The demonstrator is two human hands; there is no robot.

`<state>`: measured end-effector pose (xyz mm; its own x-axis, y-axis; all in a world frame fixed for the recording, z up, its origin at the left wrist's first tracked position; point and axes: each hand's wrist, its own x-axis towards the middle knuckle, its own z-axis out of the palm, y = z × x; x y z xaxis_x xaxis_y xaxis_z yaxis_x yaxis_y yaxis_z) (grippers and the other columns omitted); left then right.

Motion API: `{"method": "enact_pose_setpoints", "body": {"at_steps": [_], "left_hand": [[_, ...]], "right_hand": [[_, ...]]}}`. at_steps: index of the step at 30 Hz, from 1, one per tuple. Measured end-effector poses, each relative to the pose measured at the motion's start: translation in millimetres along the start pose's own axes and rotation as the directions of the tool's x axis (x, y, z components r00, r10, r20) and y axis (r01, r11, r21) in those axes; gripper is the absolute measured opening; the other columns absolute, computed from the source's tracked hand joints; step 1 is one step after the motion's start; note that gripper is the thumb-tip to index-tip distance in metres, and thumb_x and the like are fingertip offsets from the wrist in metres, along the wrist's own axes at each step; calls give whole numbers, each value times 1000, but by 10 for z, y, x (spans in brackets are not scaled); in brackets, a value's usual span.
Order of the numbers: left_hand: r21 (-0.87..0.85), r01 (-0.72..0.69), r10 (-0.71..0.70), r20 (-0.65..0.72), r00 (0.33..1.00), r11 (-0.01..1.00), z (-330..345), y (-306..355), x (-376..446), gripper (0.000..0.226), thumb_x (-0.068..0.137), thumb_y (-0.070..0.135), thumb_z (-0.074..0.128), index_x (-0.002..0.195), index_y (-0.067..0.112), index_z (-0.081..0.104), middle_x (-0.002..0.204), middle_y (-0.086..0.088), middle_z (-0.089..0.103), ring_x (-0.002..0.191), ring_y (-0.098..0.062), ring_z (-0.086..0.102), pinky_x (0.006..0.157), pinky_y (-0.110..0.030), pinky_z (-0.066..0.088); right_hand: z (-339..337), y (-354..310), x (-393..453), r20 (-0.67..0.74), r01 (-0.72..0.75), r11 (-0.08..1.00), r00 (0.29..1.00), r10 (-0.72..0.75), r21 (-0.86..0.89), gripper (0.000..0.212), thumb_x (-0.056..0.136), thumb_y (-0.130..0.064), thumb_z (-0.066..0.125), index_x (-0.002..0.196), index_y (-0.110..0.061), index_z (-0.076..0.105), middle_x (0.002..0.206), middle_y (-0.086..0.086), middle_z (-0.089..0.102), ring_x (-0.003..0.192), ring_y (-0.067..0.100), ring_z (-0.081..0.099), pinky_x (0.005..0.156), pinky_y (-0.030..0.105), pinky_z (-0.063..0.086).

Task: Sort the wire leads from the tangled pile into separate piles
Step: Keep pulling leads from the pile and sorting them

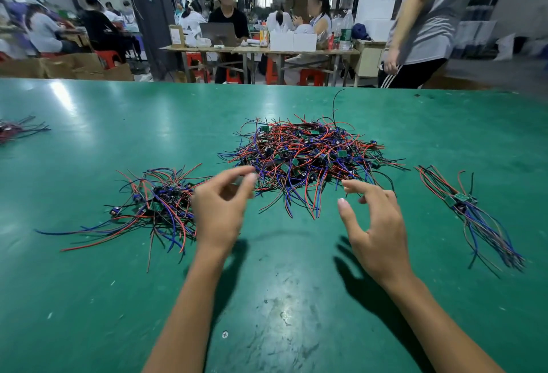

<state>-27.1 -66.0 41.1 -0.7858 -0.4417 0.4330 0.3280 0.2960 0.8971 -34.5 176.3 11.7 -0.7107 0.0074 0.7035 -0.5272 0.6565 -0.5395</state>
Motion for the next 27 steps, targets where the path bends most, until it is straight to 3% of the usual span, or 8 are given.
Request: {"method": "enact_pose_setpoints", "body": {"at_steps": [3, 6, 9, 13, 17, 20, 23, 27], "left_hand": [[278, 64, 52, -388, 920, 958, -308, -142, 129, 22, 90, 19, 72, 111, 14, 76, 100, -9, 76, 94, -27, 68, 92, -40, 53], [536, 297, -19, -463, 886, 790, -418, -234, 118, 42, 85, 24, 73, 126, 12, 69, 131, -15, 63, 127, -36, 44, 102, -43, 36], [608, 318, -25, -439, 898, 728, -331, -181, 78, 44, 82, 22, 73, 126, 19, 68, 144, -13, 49, 134, -36, 32, 103, -46, 28], [612, -2, 188, -239, 953, 790, -9, -50, -46, 28, 82, 19, 70, 109, 28, 71, 121, -4, 59, 122, -29, 41, 93, -37, 30], [442, -207, 167, 129, 978, 873, 316, -7, -275, 18, 90, 17, 65, 104, 28, 70, 102, 10, 66, 97, -13, 55, 88, -27, 40], [242, 29, -95, 263, 960, 970, 469, 0, -421, 12, 96, 25, 63, 101, 23, 73, 88, 8, 72, 73, -11, 66, 71, -28, 54], [-83, 411, -336, 442, 832, 908, 536, 70, -458, 22, 98, 31, 63, 102, 13, 74, 93, -4, 77, 71, -13, 71, 58, -26, 57], [-198, 332, -219, 441, 871, 922, 437, 88, -378, 19, 100, 17, 59, 105, 7, 74, 91, -7, 78, 78, -13, 72, 71, -22, 57]], "right_hand": [[69, 47, 17, 203, -15, 986, 978, 48, -163, 40, 97, -35, 56, 137, -32, 56, 131, -8, 59, 117, 16, 50, 103, 42, 42], [238, 68, -5, 518, 67, 941, 847, 123, -332, 50, 102, -50, 45, 151, -41, 39, 157, -2, 37, 141, 18, 31, 112, 36, 26], [304, 99, 6, 489, -27, 932, 846, 214, -361, 48, 96, -56, 54, 138, -34, 59, 142, -4, 58, 129, 17, 46, 104, 35, 36], [263, 108, 41, 315, -183, 944, 911, 267, -273, 19, 91, -40, 69, 104, -29, 78, 88, 0, 65, 94, 21, 58, 73, 29, 38], [195, 62, 14, 272, -110, 934, 939, 210, -341, 7, 91, -26, 71, 93, -20, 76, 80, -1, 63, 91, 26, 59, 67, 34, 43], [83, -20, -13, 82, -56, 951, 993, 85, -305, 3, 91, -22, 71, 90, -20, 68, 94, -5, 62, 88, 21, 58, 64, 36, 49], [-1, -74, -80, 60, 136, 982, 990, -129, -131, 3, 92, -19, 71, 94, -20, 70, 90, -9, 64, 78, 13, 59, 66, 32, 51], [68, -169, -143, 212, 236, 967, 944, -251, 96, 9, 93, -16, 73, 101, -18, 76, 89, -12, 65, 71, 4, 58, 66, 18, 48]]}}
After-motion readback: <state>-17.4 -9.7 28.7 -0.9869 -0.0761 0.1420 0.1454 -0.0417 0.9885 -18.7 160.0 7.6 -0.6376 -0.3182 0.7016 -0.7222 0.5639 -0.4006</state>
